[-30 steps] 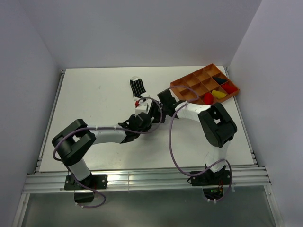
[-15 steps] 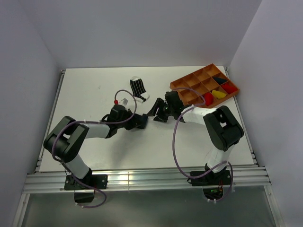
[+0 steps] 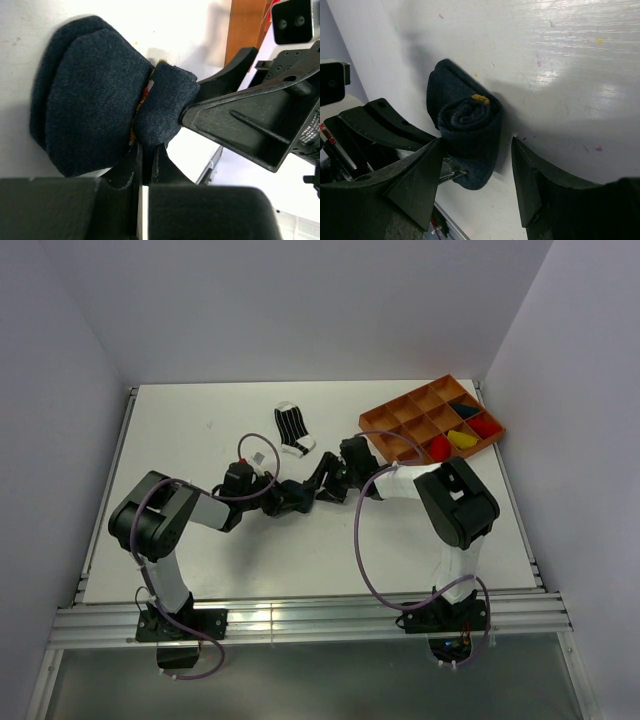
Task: Roll the socks
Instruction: Roll the sock at the center of the board.
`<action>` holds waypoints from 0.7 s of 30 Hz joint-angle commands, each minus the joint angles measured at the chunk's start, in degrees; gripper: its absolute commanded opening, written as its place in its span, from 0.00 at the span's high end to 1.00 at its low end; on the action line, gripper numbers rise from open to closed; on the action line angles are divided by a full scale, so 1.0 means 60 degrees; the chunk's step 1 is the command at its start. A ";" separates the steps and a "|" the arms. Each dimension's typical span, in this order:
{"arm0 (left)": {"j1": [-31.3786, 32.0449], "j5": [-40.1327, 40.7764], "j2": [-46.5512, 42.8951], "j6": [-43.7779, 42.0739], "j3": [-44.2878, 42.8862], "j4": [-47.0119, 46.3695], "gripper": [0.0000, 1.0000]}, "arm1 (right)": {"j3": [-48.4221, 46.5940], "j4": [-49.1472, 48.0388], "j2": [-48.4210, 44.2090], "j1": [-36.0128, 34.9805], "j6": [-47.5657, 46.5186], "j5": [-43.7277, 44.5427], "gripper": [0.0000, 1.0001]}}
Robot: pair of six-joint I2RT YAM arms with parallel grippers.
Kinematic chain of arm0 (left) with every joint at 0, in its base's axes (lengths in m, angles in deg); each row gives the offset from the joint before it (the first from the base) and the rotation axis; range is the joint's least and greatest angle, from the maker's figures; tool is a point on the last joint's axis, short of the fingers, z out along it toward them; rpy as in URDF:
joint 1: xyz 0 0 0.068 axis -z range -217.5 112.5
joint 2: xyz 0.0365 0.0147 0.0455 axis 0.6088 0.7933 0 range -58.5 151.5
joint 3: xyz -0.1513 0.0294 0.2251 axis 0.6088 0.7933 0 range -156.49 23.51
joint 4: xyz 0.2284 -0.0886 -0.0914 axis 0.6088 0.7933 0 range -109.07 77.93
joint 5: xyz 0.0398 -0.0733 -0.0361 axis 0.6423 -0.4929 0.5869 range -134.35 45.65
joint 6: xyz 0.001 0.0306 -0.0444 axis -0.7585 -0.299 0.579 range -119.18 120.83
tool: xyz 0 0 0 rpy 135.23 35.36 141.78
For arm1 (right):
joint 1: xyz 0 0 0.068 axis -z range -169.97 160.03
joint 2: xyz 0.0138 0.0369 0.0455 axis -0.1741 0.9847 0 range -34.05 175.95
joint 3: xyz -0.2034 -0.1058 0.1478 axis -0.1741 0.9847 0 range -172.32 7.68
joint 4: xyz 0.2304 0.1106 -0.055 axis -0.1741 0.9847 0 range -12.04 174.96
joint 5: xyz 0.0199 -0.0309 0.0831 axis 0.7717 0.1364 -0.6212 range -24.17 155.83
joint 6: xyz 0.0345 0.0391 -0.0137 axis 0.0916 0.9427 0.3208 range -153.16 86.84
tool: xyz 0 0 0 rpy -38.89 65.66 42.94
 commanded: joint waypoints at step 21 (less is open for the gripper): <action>0.0445 0.2162 -0.0773 -0.1997 -0.0384 0.3449 0.78 | -0.1170 0.1416 0.0426 -0.0175 -0.0785 0.0968 1.00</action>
